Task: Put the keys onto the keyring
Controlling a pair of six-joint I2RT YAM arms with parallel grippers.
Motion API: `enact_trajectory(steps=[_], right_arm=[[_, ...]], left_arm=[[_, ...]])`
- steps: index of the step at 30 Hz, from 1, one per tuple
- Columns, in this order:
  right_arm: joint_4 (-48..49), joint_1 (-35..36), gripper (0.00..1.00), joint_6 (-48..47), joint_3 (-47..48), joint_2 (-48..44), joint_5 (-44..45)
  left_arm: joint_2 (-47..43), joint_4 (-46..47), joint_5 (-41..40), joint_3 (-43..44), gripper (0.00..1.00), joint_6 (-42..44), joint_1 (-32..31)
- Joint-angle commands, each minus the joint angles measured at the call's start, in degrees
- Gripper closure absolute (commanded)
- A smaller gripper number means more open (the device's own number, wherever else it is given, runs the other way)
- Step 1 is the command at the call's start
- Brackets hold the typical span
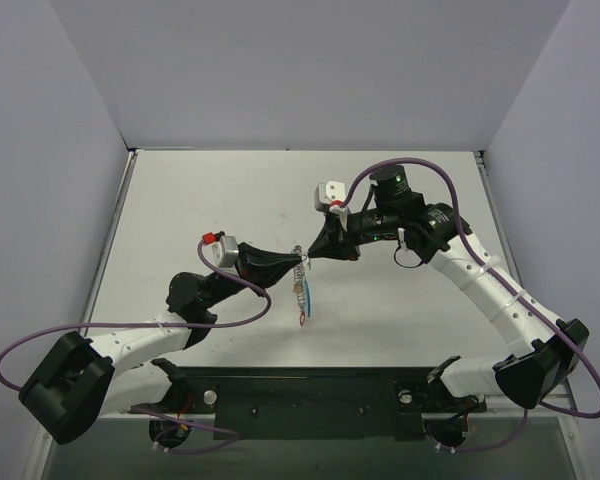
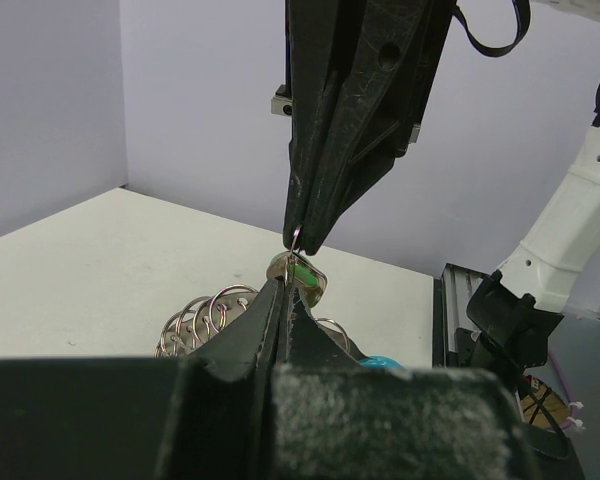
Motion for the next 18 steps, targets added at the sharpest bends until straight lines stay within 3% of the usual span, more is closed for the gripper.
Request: enact_trajectory(steps=[1, 18], right_arm=[[1.2, 0.6, 1.0, 1.4, -0.3, 0.3, -2.0], [1.1, 1.2, 1.0, 2.8, -0.1, 1.0, -3.1]], left_arm=[[-0.2, 17.7, 1.2, 2.1, 1.0, -0.7, 0.3], [-0.7, 15.8, 3.5, 3.0, 1.0, 0.0, 0.6]])
